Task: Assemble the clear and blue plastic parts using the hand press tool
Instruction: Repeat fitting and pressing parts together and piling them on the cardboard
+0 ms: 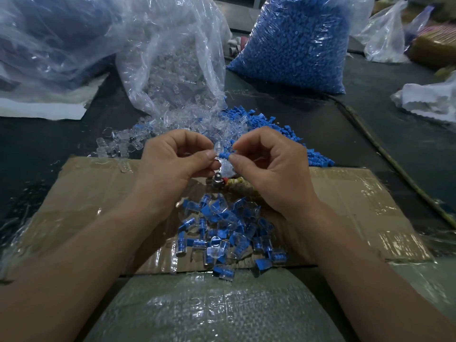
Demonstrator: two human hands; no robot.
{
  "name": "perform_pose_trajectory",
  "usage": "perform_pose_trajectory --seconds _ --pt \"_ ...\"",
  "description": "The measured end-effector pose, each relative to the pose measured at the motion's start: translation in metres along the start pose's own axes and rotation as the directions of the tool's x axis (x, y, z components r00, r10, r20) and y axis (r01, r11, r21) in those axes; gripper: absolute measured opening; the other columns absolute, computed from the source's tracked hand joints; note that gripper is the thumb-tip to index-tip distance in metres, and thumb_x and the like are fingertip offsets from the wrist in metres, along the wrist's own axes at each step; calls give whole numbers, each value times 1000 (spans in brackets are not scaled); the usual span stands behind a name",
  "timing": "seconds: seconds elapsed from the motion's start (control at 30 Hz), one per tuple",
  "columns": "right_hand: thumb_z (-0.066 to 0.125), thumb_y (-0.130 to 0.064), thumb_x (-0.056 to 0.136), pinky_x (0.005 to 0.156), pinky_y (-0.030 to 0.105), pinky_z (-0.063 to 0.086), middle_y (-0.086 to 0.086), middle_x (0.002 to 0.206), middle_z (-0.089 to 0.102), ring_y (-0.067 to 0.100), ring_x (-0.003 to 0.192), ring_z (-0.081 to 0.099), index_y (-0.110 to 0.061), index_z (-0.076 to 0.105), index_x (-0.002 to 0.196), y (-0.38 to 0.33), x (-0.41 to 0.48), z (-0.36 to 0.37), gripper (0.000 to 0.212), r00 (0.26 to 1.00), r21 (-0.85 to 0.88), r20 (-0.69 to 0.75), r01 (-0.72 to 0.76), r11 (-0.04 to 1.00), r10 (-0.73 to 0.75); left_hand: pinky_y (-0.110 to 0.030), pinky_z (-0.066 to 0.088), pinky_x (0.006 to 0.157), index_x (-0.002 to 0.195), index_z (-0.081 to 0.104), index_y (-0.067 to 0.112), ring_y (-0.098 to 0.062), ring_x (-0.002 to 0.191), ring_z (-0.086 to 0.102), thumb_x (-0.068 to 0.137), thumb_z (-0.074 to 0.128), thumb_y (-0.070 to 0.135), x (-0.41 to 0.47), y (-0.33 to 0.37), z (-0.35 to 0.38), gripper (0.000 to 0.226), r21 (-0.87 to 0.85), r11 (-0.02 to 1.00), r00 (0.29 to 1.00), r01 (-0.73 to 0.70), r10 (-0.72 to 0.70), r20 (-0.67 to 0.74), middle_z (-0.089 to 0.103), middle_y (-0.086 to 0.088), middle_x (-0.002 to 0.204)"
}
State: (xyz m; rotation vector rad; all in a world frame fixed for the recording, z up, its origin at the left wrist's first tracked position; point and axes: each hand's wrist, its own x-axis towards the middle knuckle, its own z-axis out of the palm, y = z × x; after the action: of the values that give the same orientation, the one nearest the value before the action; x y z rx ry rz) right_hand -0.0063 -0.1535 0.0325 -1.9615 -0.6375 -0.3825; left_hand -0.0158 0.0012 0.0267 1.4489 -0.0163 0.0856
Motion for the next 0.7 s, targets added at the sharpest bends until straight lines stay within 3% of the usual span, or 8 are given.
perform_pose_trajectory --seconds 0.23,0.43,0.7 --pt "69 -2 75 57 14 48 -9 68 55 8 65 55 -7 63 75 1 0 2 8 995 -141 -55 74 987 -83 -13 50 56 76 63 11 -7 57 65 75 65 -3 -6 2 4 14 134 989 997 -61 53 57 66 1 62" --pt "71 -6 76 62 9 46 -17 71 54 2 67 57 -13 61 79 1 0 0 13 998 -79 -22 58 995 -60 -15 51 57 77 64 12 -10 59 66 75 66 -1 -6 4 2 13 128 990 997 -64 59 43 68 -3 65" --pt "73 -10 75 60 11 47 -15 73 56 4 67 58 -10 62 79 2 0 0 12 998 -42 4 57 997 -57 -14 52 56 75 64 12 -9 57 64 75 66 -1 -8 6 3 13 154 985 997 -78 73 39 68 -3 62"
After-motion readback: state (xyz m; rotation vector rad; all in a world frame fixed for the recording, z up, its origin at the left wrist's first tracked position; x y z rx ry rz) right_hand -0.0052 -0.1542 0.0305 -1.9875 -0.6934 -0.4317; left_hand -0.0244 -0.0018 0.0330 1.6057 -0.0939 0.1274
